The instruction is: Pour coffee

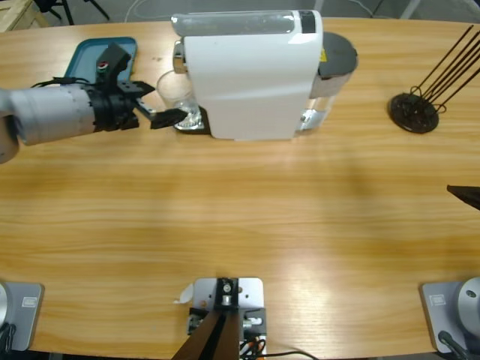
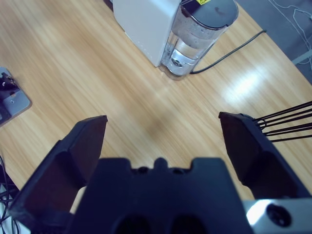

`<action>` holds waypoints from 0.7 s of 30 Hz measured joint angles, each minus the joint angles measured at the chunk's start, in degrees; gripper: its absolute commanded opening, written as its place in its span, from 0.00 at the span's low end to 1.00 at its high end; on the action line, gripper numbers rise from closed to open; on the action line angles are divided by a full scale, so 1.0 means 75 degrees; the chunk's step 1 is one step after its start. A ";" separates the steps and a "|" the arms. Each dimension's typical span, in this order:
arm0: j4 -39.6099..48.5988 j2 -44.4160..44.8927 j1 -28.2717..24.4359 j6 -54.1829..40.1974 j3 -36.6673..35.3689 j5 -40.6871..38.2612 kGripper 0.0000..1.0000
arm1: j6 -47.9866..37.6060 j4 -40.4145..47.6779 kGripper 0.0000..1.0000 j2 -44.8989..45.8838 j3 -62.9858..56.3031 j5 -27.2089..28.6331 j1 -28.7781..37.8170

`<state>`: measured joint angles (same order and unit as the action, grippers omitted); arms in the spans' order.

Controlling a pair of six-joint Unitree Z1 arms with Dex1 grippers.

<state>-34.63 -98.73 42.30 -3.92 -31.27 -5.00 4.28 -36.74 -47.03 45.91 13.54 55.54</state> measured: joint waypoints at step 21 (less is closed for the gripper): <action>0.7415 0.3524 -0.0561 0.0638 -0.2106 0.1015 0.82 | -0.0301 -0.0108 1.00 -0.1044 0.0179 -0.0760 -0.0977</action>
<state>20.98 -72.30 38.09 0.87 -47.06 2.61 2.02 -37.54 -54.86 47.25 7.85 48.21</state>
